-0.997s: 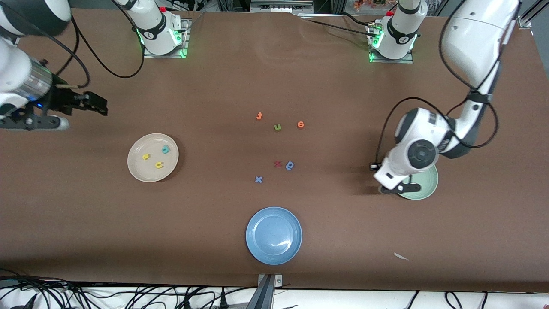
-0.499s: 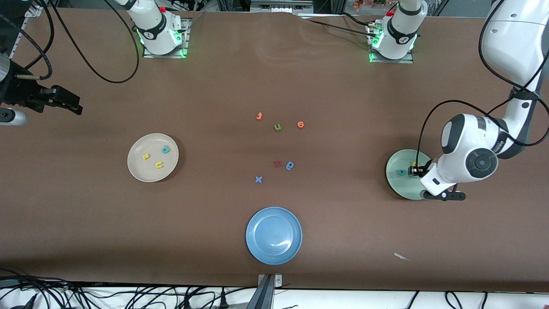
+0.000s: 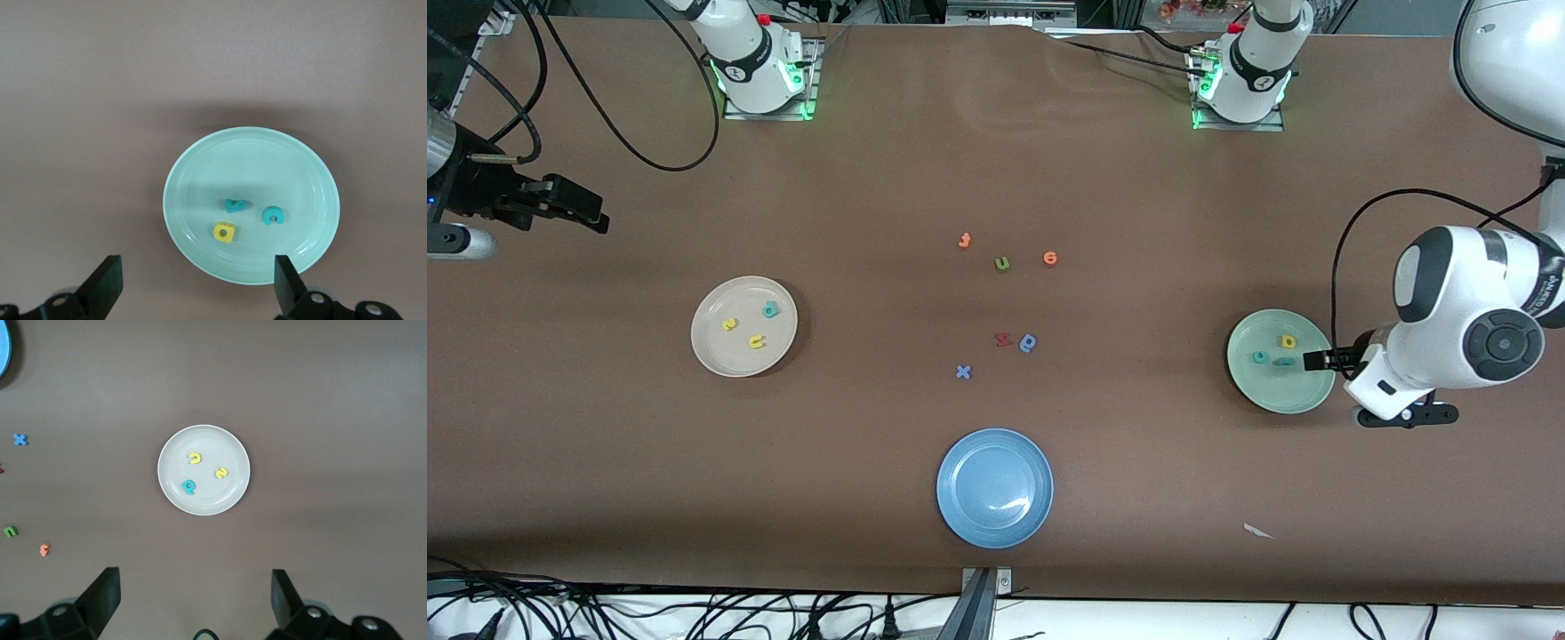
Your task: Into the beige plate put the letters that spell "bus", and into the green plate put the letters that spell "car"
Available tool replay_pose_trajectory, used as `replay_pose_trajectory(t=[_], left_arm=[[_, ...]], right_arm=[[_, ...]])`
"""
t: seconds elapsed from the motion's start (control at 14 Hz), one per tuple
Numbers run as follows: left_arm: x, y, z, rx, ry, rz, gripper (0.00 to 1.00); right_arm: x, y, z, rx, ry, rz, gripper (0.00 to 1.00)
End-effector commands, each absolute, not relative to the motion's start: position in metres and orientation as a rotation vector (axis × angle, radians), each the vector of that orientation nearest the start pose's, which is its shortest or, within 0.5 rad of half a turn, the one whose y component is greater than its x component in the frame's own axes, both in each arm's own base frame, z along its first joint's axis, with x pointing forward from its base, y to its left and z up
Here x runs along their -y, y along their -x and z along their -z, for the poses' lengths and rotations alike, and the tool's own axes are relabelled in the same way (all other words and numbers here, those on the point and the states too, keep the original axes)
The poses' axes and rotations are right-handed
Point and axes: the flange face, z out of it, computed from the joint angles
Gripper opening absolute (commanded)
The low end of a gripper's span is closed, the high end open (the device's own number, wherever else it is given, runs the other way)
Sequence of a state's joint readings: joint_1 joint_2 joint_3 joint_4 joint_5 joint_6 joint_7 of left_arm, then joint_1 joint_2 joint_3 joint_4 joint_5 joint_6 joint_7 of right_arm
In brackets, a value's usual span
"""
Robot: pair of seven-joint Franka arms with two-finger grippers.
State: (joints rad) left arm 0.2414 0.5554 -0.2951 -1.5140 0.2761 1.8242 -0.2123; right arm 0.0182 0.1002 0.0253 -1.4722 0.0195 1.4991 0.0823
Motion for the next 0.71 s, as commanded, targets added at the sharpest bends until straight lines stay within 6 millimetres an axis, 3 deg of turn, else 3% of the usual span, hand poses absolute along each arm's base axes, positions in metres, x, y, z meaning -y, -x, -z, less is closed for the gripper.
replay_pose_trajectory(t=[0.0, 0.14, 0.28, 0.36, 0.5, 0.64], left_arm=[[-0.033, -0.669, -0.363, 0.187, 3.002, -0.304, 1.00], [-0.044, -0.666, -0.384, 0.204, 3.046, -0.303, 1.00], [-0.054, -0.651, -0.427, 0.166, 3.115, -0.247, 1.00], [-0.070, -0.637, -0.448, 0.172, 3.134, -0.223, 1.00], [-0.077, -0.610, -0.494, 0.159, 3.175, -0.130, 1.00], [-0.066, -0.593, -0.537, 0.110, 3.166, -0.031, 1.00]], right_arm=[[-0.016, -0.578, -0.611, -0.091, 3.131, -0.116, 1.00], [-0.014, -0.577, -0.611, -0.091, 3.159, -0.112, 1.00], [-0.018, -0.577, -0.612, -0.079, 3.162, -0.114, 1.00], [-0.021, -0.577, -0.611, -0.072, 3.164, -0.112, 1.00], [-0.021, -0.577, -0.611, -0.071, 3.178, -0.108, 1.00], [-0.026, -0.576, -0.612, -0.056, 3.179, -0.106, 1.00]])
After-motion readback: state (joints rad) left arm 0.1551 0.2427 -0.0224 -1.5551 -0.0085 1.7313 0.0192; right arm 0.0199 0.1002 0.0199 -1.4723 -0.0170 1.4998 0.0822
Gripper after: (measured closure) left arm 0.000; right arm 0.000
